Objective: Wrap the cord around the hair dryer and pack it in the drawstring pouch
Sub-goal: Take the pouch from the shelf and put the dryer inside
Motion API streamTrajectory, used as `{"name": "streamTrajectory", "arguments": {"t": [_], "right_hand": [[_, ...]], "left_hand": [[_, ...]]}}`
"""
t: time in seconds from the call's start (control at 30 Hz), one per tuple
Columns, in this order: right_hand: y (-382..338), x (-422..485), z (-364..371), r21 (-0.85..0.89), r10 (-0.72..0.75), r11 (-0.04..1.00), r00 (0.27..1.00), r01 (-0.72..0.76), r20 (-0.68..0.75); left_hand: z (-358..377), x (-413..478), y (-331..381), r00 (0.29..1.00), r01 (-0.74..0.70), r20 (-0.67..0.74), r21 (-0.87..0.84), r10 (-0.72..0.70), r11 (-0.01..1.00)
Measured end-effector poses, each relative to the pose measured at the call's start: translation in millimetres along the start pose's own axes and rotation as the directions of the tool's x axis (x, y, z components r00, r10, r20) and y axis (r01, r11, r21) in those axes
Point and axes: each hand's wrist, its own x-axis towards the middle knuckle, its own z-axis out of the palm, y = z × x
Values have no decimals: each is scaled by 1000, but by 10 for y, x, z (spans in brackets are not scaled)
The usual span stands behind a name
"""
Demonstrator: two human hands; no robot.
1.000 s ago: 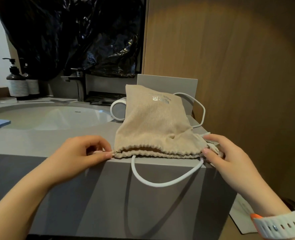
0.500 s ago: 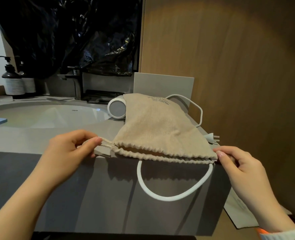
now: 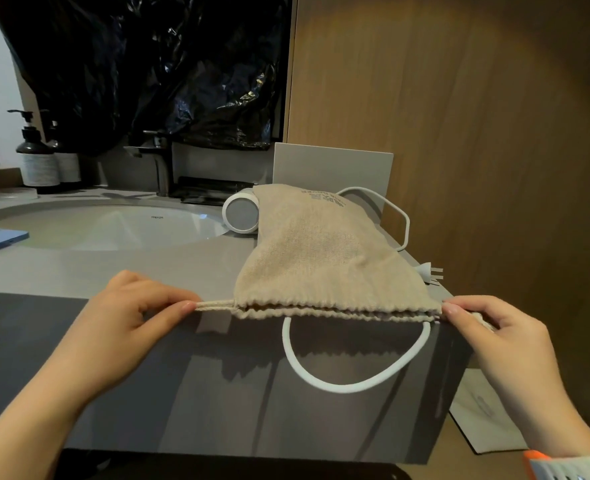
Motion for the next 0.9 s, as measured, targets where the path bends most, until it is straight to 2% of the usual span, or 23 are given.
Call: {"name": "streamTrajectory", "arguments": {"t": [0.1,0.23,0.43,0.6,0.73,0.8,0.9], "right_hand": [[-26,-11,-82,29,56,998,998,-57,30],[-28,-54,-80,21,58,998,998,-58,-33],[-37,-139,-67,95,125,989,988,-116,-94],[-15,-176,-16,164,184,973,973,-160,-140],[14,-204,-22,200,227,962,953,-187,-201],[16,-205,-58,233,240,956,936,-181,-259],[22,-187,-67,247,270,947,927,-206,-260]], "left_hand": [[-18,-39,11,999,-1,-41,-8,1,1000],[39,-81,8,985,74,-152,-41,-79,996],[46,-111,-2,972,157,-164,-85,-169,984],[39,-158,72,978,186,-111,109,-174,977],[-33,-187,-38,931,305,-207,-8,-300,952],[-56,-199,-66,903,342,-275,-4,-330,940],[-37,-187,27,902,361,-267,44,-338,931]]}}
